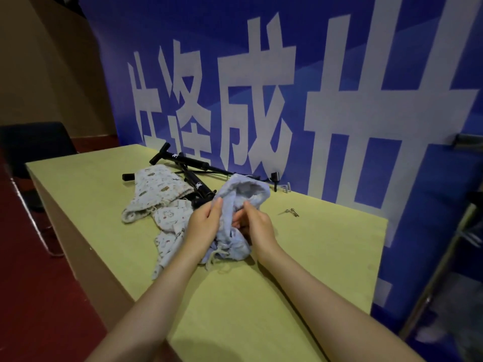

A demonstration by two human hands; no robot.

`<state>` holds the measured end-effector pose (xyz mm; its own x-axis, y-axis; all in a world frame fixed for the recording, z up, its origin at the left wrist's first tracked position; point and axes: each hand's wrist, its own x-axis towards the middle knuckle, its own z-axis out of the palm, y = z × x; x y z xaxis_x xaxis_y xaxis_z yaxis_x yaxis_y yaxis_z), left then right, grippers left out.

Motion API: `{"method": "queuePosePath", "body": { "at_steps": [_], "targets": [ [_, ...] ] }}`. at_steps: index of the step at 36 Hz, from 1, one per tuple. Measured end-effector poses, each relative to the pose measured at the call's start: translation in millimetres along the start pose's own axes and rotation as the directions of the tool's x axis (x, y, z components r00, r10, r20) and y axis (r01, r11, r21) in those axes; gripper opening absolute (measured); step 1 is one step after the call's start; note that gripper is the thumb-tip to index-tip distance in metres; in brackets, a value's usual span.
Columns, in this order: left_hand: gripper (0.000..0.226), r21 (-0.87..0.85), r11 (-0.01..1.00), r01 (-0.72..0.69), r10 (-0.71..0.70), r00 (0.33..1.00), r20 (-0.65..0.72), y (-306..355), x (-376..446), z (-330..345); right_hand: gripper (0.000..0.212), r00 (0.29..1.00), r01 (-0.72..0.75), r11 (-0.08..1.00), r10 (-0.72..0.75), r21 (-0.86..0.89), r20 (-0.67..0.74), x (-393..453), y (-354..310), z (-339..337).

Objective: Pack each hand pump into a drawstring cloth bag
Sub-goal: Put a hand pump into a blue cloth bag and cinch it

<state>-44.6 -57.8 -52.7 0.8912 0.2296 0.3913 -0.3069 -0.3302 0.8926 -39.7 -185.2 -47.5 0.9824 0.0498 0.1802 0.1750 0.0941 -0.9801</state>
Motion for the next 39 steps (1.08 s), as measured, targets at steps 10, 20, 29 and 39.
{"method": "queuePosePath", "body": {
  "at_steps": [10,20,29,39],
  "targets": [
    [0.041,-0.196,0.980,-0.043,0.017,0.991,-0.133,10.6,0.0,-8.8,0.038,0.981,-0.038,0.998,0.029,-0.040,-0.191,13.2,-1.7,-24.1],
    [0.032,-0.754,0.544,0.368,-0.299,0.925,0.235,26.5,1.2,-20.1,0.024,0.961,-0.258,0.811,0.161,0.525,0.223,14.6,-22.1,-43.6],
    [0.043,-0.757,0.471,0.452,-0.241,0.892,0.382,28.7,-1.0,-25.2,0.037,0.961,-0.276,0.702,0.181,0.656,0.210,16.9,-30.1,-65.7],
    [0.035,-0.064,0.990,0.125,-0.115,0.982,0.148,18.3,-15.5,-8.4,0.022,0.786,-0.201,0.892,-0.100,-0.406,-0.610,43.8,11.0,-118.1]
  ]
}}
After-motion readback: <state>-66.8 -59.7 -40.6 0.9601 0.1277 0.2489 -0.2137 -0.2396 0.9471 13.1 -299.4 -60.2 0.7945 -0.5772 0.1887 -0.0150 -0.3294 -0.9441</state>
